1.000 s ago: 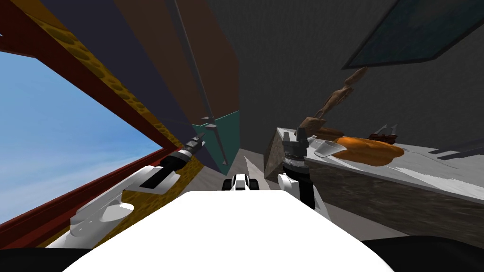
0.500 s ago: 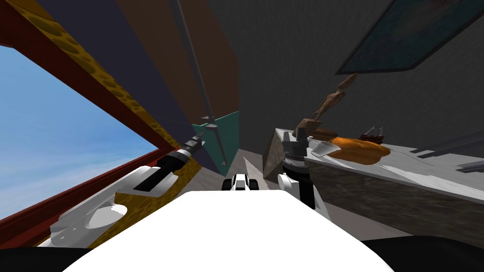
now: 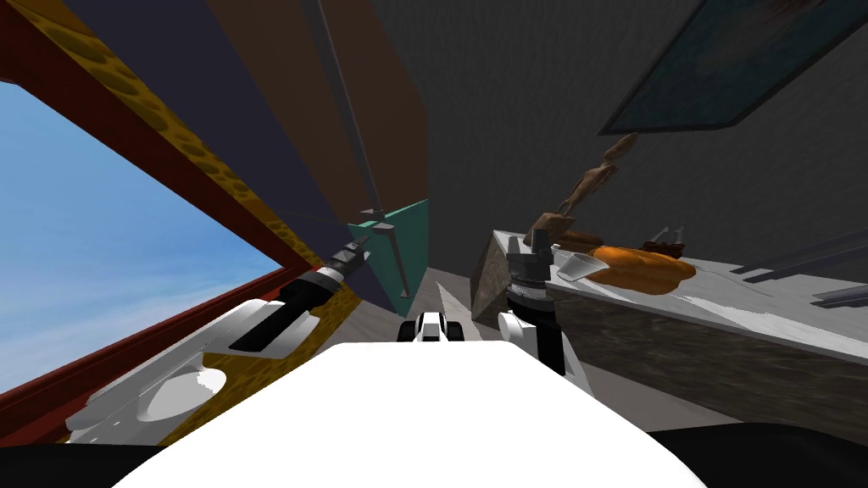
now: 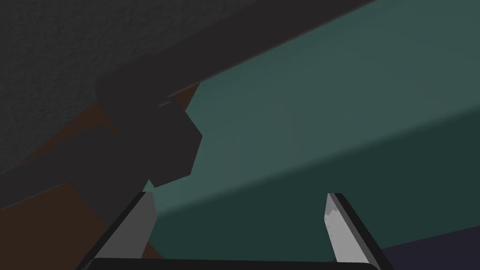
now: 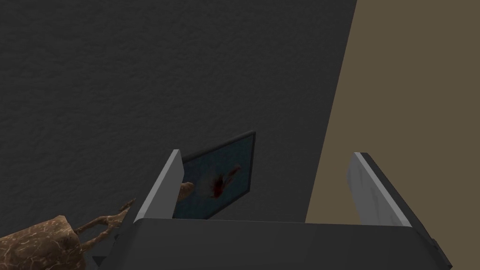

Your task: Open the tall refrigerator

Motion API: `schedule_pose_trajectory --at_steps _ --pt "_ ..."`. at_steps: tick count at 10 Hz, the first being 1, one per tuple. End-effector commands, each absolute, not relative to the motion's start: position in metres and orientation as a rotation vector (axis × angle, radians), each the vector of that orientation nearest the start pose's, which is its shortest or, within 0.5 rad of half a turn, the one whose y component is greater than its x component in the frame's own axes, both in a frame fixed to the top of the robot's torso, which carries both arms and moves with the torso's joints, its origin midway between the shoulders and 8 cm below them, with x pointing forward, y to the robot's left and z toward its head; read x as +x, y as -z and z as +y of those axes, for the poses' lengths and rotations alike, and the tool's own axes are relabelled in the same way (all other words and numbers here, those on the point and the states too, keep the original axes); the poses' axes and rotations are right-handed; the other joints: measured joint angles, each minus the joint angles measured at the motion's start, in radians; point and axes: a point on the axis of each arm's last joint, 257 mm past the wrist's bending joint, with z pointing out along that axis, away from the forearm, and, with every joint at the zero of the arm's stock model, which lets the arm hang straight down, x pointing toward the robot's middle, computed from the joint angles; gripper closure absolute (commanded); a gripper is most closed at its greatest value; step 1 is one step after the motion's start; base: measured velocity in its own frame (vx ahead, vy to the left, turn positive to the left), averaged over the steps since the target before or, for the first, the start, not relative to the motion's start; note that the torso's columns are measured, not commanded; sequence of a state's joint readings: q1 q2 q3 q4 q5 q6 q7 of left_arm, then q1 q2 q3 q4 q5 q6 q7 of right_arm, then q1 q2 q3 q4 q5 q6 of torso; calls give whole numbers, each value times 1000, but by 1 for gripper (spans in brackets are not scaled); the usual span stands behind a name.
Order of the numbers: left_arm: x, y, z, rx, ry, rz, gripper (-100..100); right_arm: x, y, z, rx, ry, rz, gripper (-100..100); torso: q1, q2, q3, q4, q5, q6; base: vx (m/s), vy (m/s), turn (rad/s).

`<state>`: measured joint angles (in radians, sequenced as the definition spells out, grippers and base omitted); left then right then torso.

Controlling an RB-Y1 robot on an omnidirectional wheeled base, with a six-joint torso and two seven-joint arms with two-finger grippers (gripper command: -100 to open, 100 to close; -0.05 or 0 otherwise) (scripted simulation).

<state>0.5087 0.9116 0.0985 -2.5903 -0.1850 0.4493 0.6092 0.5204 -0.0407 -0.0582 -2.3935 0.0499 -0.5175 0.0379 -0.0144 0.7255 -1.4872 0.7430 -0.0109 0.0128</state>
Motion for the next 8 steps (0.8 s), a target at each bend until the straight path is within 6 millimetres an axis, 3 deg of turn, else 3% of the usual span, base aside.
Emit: schedule_pose_trajectory --at_steps 1,2,4,5,8 --pt "393 29 276 -766 1019 1462 -100 314 -71 -279 482 -1197 604 0 4 2 2 -3 4 -4 -22 5 33" --pt "393 31 276 -771 1017 1465 100 314 -71 -279 482 -1197 604 0 9 4 5 -5 7 -7 -20 0 27" --pt "398 33 297 -816 968 1440 100 314 -71 -279 482 -1197 604 0 7 5 6 -7 9 -9 -16 -205 86" --pt "398 33 297 -816 968 1440 100 314 -71 -279 482 -1198 604 0 1 6 7 -6 6 -9 44 -277 69" --pt "402 32 316 -852 922 1407 100 314 -71 -279 482 -1198 603 0 9 -1 1 -6 6 -4 0 -305 42"
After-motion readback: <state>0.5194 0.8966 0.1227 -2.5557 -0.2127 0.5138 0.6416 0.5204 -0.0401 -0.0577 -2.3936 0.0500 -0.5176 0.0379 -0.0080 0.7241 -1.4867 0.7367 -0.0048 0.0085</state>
